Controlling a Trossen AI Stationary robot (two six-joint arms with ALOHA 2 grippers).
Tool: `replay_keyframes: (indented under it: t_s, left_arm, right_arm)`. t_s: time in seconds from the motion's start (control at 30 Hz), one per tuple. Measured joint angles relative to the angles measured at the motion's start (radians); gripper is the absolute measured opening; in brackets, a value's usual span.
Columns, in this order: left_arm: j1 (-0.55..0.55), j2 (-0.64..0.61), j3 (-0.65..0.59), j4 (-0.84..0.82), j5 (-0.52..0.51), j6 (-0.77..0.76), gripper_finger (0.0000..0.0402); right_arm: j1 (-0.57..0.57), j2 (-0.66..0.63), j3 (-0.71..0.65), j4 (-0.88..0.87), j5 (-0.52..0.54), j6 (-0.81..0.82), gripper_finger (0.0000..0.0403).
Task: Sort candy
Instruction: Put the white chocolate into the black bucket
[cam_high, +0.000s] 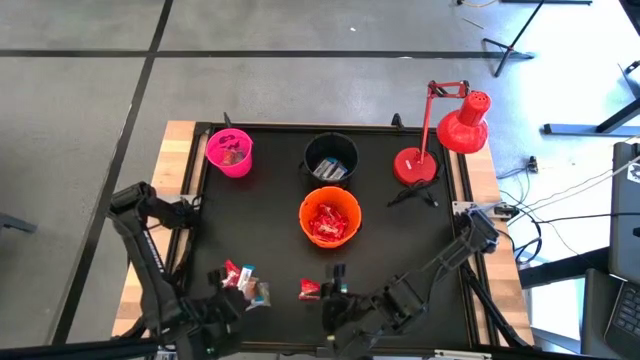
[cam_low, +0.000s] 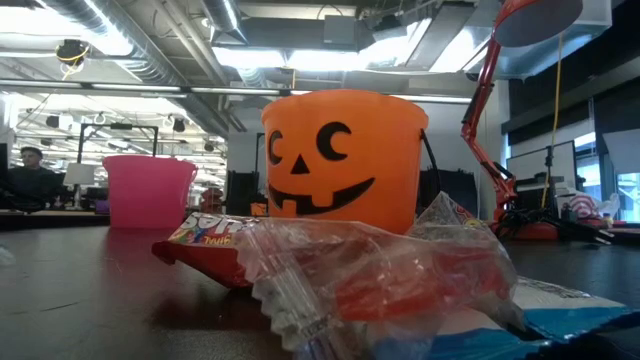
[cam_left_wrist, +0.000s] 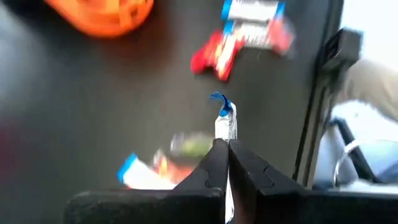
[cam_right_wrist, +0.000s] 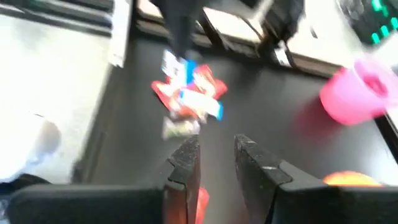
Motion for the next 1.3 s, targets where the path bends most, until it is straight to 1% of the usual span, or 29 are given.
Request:
replay_keyframes:
  t_s: [0.07,0.17,0.3,0.4,0.53,0.63,0.73,0.83,0.9,1.0,1.07,1.17,1.23,1.3]
  left_arm:
    - [-0.009,0.0,0.017,0.001,-0.079,0.035,0.0]
    - [-0.024,0.0,0.019,-0.003,-0.203,0.058,0.0]
    - [-0.032,-0.001,0.011,-0.009,-0.301,0.064,0.0]
    - [-0.031,-0.001,0.007,-0.017,-0.337,0.064,0.0]
    - [-0.023,-0.02,-0.022,0.004,-0.335,0.07,0.0]
    - [-0.022,-0.046,-0.067,0.041,-0.331,0.078,0.0]
    - [-0.017,-0.089,-0.144,0.169,-0.325,0.125,0.0]
    - [-0.009,-0.131,-0.251,0.358,-0.293,0.214,0.0]
    - [0.0,-0.163,-0.326,0.485,-0.285,0.275,0.0]
    - [0.012,-0.212,-0.433,0.682,-0.289,0.362,0.0]
    - [0.023,-0.241,-0.493,0.816,-0.287,0.435,0.0]
    - [0.041,-0.278,-0.569,1.019,-0.287,0.564,0.0]
    - [0.054,-0.297,-0.612,1.154,-0.277,0.649,0.0]
    - [0.069,-0.311,-0.648,1.271,-0.254,0.736,0.0]
  right_arm:
    - [0.009,0.0,0.0,0.061,-0.016,-0.057,0.0095]
    - [0.011,0.0,0.0,0.103,-0.042,-0.103,0.0095]
    - [0.001,0.0,-0.041,0.158,-0.038,-0.121,0.0095]
    - [-0.014,0.0,-0.095,0.196,-0.048,-0.124,0.0095]
    - [-0.043,0.0,-0.2,0.319,-0.122,-0.111,0.0095]
    - [-0.054,0.002,-0.261,0.406,-0.165,-0.112,0.0095]
    - [-0.052,-0.008,-0.294,0.444,-0.165,-0.111,0.0095]
    - [-0.041,-0.035,-0.332,0.449,-0.156,-0.094,0.0095]
    - [-0.032,-0.065,-0.366,0.465,-0.131,-0.093,0.0095]
    - [-0.02,-0.126,-0.45,0.547,-0.109,-0.096,0.0095]
    - [-0.015,-0.173,-0.537,0.616,-0.109,-0.093,0.0095]
    - [-0.018,-0.244,-0.706,0.807,-0.11,-0.09,0.0095]
    - [-0.021,-0.289,-0.828,1.022,-0.119,-0.095,0.0095]
    - [-0.027,-0.319,-0.95,1.3,-0.15,-0.118,0.0095]
